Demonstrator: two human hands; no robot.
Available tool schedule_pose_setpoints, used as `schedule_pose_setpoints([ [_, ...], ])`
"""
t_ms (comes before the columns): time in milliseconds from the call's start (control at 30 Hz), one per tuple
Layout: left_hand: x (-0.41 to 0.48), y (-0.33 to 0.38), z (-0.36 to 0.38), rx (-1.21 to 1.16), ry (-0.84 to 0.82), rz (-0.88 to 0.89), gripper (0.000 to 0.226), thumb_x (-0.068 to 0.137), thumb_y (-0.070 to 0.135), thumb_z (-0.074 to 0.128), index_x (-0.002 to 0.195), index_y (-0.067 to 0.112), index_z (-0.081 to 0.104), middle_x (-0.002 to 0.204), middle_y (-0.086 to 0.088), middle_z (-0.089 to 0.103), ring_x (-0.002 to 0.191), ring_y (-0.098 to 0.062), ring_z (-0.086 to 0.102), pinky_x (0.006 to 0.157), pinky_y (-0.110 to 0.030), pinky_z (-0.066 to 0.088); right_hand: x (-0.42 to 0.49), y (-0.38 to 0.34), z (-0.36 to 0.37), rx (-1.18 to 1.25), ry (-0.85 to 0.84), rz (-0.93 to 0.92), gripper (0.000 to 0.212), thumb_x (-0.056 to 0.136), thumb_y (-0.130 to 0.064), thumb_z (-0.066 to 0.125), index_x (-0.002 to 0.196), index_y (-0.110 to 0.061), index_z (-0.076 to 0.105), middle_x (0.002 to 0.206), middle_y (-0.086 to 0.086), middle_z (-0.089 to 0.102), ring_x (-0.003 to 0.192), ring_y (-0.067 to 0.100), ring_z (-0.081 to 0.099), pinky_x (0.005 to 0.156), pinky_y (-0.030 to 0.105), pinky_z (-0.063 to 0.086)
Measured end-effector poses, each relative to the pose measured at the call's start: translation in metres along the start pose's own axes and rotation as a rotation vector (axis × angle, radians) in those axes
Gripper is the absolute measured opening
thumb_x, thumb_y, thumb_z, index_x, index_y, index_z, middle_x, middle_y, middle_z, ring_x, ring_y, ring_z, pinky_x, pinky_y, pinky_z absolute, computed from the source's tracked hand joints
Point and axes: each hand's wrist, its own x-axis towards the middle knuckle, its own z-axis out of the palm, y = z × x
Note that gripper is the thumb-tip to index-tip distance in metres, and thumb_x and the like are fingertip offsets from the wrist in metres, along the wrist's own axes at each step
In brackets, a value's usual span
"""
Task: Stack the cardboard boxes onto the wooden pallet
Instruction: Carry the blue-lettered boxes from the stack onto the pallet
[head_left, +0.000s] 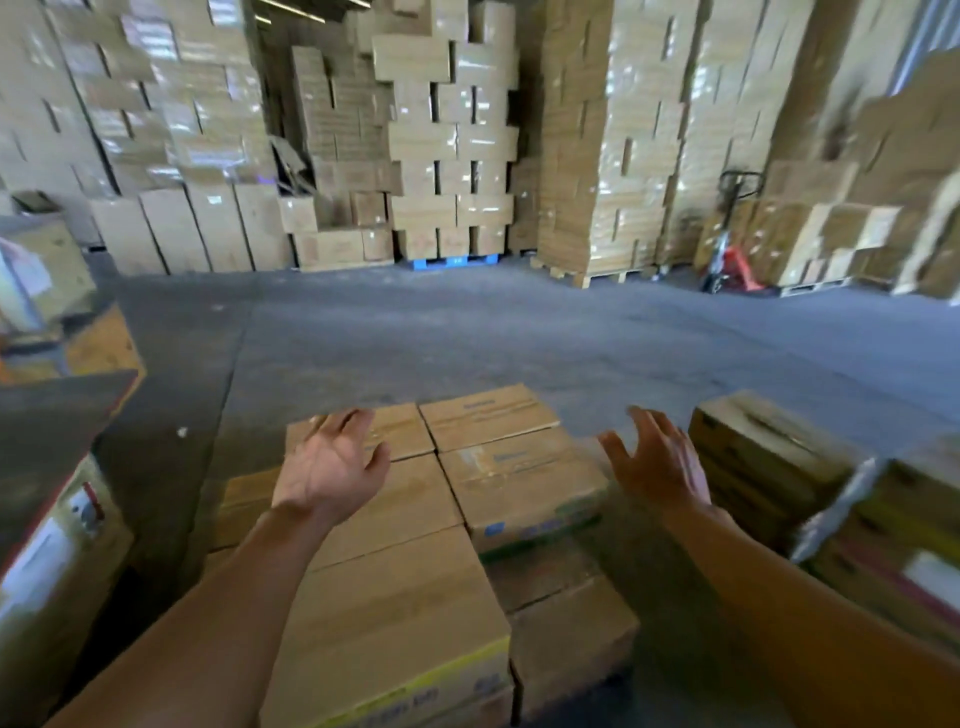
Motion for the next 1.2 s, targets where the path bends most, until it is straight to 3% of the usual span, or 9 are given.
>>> schedule_pose_setpoints([
  [233, 0.048, 0.125, -0.008, -0.09, 0.011, 0.161, 0.052, 0.09, 0.045, 0.057, 0.134, 0.016, 0.056, 0.134, -0.01, 0.06, 0.124, -0.032, 0.054, 0.099, -0.042, 0.047, -0.001, 0.09, -0.118, 0.001, 0.207, 0.142, 0.059, 0.097, -0.056, 0.051, 0.144, -0.021, 0.047, 0.147, 0.011, 0.05, 0.128, 0.035, 0.051, 0.101, 0.048, 0.046],
  [500, 0.102, 0.316, 0.078, -0.19, -0.111, 0.358, 0.058, 0.095, 0.047, 0.053, 0.145, 0.018, 0.047, 0.146, -0.008, 0.049, 0.135, -0.029, 0.044, 0.105, -0.043, 0.042, 0.008, 0.269, -0.19, -0.057, 0.351, 0.377, 0.06, 0.094, -0.057, 0.055, 0.142, -0.022, 0.051, 0.146, 0.011, 0.052, 0.129, 0.037, 0.049, 0.098, 0.046, 0.044],
  [700, 0.124, 0.508, 0.171, -0.308, -0.2, 0.476, 0.059, 0.094, 0.038, 0.06, 0.143, 0.007, 0.05, 0.143, -0.017, 0.053, 0.132, -0.035, 0.047, 0.107, -0.041, 0.039, 0.018, 0.433, -0.238, -0.106, 0.331, 0.577, 0.068, 0.093, -0.062, 0.053, 0.146, -0.02, 0.047, 0.146, 0.015, 0.051, 0.131, 0.037, 0.048, 0.1, 0.045, 0.044],
  [867, 0.13, 0.656, 0.234, -0.437, -0.266, 0.588, 0.057, 0.085, 0.034, 0.066, 0.13, -0.001, 0.061, 0.127, -0.024, 0.062, 0.118, -0.039, 0.058, 0.101, -0.041, 0.045, 0.03, 0.546, -0.28, -0.129, 0.345, 0.69, 0.071, 0.093, -0.063, 0.052, 0.147, -0.017, 0.046, 0.146, 0.016, 0.051, 0.13, 0.038, 0.049, 0.101, 0.047, 0.044],
  [1000, 0.141, 0.742, 0.283, -0.487, -0.345, 0.635, 0.058, 0.082, 0.03, 0.075, 0.131, 0.001, 0.061, 0.129, -0.024, 0.062, 0.121, -0.039, 0.058, 0.103, -0.042, 0.044, 0.035, 0.623, -0.293, -0.127, 0.341, 0.806, 0.07, 0.093, -0.064, 0.052, 0.147, -0.02, 0.046, 0.145, 0.013, 0.052, 0.128, 0.037, 0.05, 0.098, 0.045, 0.044],
  [1200, 0.172, 0.844, 0.372, -0.517, -0.448, 0.685, 0.065, 0.08, 0.039, 0.063, 0.13, -0.002, 0.061, 0.129, -0.024, 0.062, 0.119, -0.039, 0.059, 0.102, -0.041, 0.044, 0.05, 0.724, -0.282, -0.118, 0.335, 0.996, 0.073, 0.094, -0.063, 0.051, 0.15, -0.017, 0.042, 0.151, 0.011, 0.046, 0.136, 0.034, 0.044, 0.105, 0.043, 0.04],
])
